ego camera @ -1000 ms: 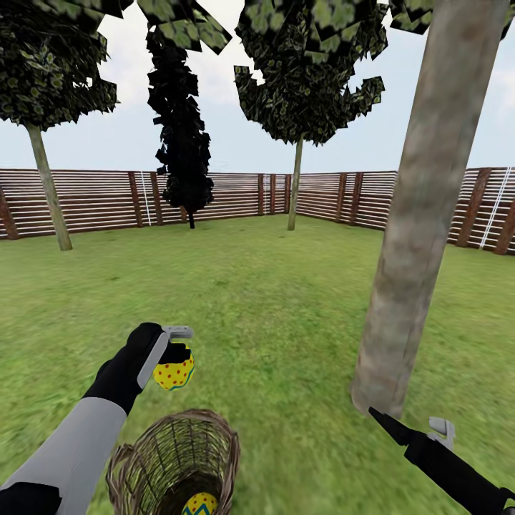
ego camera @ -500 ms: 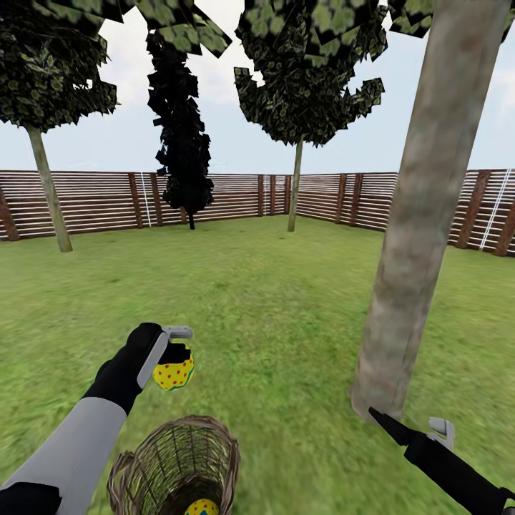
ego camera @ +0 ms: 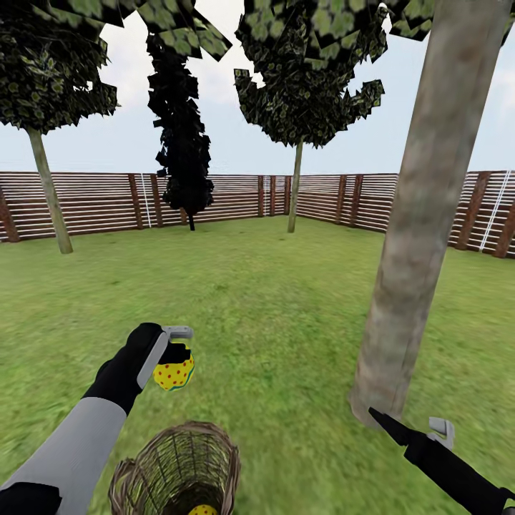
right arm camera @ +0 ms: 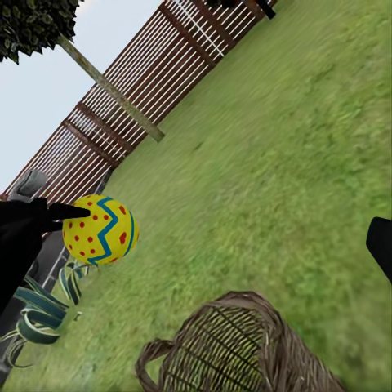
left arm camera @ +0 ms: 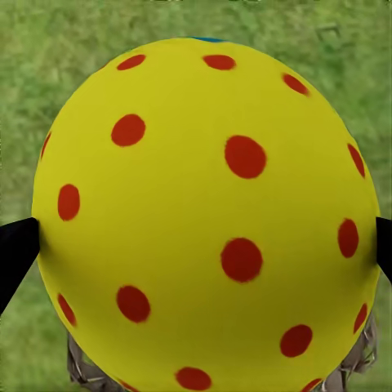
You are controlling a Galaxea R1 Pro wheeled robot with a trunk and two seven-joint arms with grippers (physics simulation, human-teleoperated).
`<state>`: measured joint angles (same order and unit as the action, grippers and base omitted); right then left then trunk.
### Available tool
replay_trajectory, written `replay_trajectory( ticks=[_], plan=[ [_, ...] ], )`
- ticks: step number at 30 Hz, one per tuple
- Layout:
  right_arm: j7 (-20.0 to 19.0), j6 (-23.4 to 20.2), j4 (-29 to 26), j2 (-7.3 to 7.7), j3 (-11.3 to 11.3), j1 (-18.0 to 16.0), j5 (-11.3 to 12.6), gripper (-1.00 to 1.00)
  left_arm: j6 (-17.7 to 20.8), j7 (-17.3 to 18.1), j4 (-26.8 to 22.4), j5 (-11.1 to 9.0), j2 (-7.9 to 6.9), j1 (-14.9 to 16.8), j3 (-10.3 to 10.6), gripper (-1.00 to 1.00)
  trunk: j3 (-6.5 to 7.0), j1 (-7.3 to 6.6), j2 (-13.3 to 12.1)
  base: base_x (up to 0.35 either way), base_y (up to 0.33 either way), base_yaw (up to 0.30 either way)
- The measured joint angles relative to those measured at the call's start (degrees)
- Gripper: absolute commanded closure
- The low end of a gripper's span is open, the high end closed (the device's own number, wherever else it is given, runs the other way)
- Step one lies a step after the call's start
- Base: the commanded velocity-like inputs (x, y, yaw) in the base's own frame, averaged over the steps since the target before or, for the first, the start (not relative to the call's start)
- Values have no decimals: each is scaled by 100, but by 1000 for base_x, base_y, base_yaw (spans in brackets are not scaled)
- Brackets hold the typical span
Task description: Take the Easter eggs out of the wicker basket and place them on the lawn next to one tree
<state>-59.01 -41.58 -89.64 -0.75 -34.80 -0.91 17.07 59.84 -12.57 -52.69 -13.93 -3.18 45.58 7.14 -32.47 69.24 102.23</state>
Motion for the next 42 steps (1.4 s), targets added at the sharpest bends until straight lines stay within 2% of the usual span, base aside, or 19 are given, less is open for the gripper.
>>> replay_trajectory(
  ticks=[42],
  plan=[
    [-2, 0, 1, 0, -4, 0, 0, -100, 0, 0, -6, 6, 0, 0, 11, 100, 754, -923, -1685, 0, 0, 0]
  ],
)
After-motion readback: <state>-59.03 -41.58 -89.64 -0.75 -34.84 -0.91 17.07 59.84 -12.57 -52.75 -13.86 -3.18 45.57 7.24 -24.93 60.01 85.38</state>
